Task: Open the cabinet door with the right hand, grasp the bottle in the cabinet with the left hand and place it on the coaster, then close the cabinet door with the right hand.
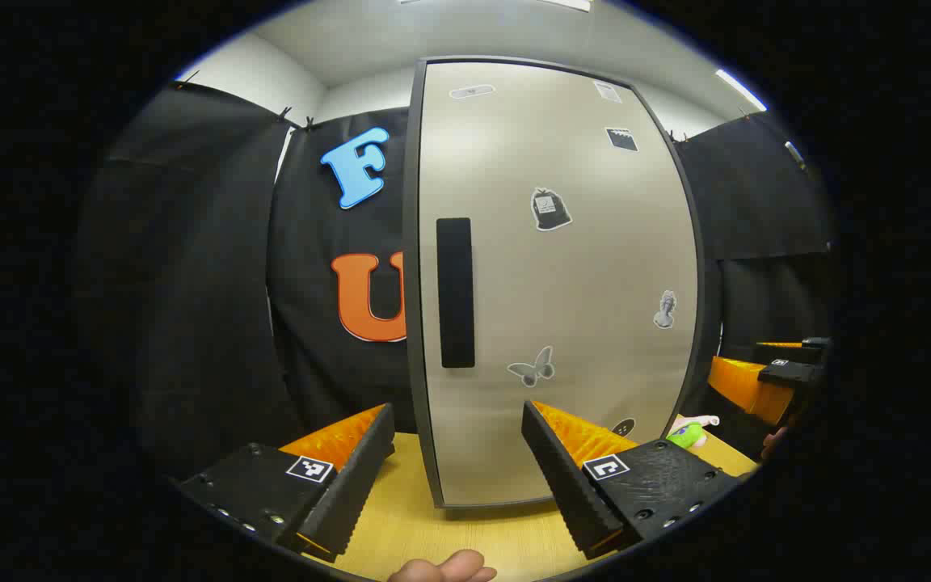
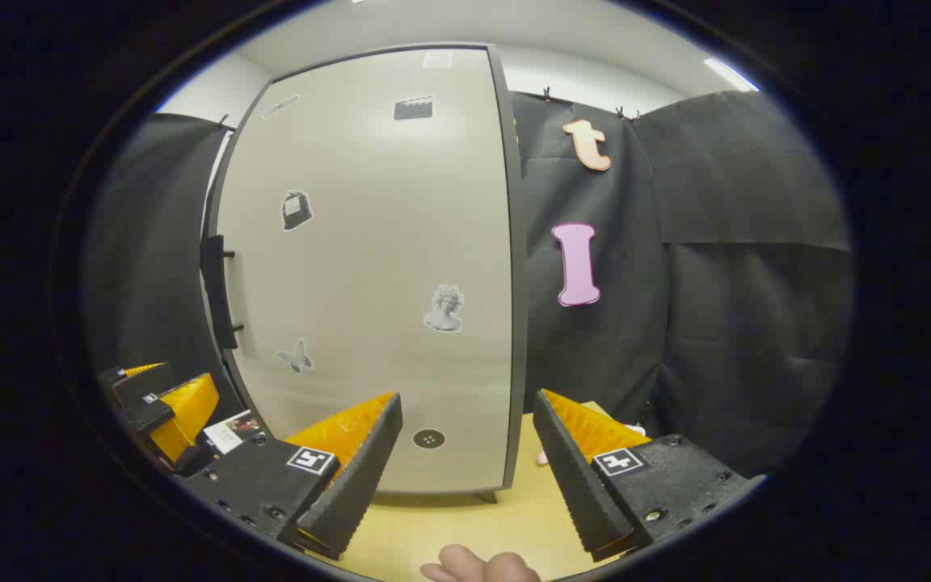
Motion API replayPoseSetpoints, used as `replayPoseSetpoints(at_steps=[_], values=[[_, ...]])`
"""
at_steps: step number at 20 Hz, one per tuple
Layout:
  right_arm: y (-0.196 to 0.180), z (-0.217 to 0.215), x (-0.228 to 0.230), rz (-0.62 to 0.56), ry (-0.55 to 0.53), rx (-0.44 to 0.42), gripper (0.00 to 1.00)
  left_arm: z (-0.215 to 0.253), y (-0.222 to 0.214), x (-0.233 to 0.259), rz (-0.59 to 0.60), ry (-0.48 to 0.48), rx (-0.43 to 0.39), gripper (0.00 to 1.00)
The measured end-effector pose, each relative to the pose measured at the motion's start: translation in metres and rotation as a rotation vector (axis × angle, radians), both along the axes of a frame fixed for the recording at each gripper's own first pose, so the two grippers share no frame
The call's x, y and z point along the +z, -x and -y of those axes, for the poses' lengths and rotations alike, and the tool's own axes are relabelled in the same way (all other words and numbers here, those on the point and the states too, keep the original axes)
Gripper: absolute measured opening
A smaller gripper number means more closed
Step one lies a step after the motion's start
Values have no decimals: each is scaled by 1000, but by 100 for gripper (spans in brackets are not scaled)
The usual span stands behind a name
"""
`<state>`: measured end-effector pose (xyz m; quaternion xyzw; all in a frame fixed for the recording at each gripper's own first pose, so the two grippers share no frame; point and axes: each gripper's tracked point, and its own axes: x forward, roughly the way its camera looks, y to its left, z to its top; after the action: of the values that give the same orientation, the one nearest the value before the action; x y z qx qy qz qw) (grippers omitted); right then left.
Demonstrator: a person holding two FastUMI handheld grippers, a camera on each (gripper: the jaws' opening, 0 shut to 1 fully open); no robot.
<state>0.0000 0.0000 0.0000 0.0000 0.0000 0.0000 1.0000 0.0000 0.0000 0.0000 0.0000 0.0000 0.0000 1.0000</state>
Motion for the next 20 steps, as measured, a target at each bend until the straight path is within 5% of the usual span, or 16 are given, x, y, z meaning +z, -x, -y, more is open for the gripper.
replayPoseSetpoints(at_steps=[20], values=[[1,-21,5,1,35,56,100,0,2,-4,-33,24,-33,96]])
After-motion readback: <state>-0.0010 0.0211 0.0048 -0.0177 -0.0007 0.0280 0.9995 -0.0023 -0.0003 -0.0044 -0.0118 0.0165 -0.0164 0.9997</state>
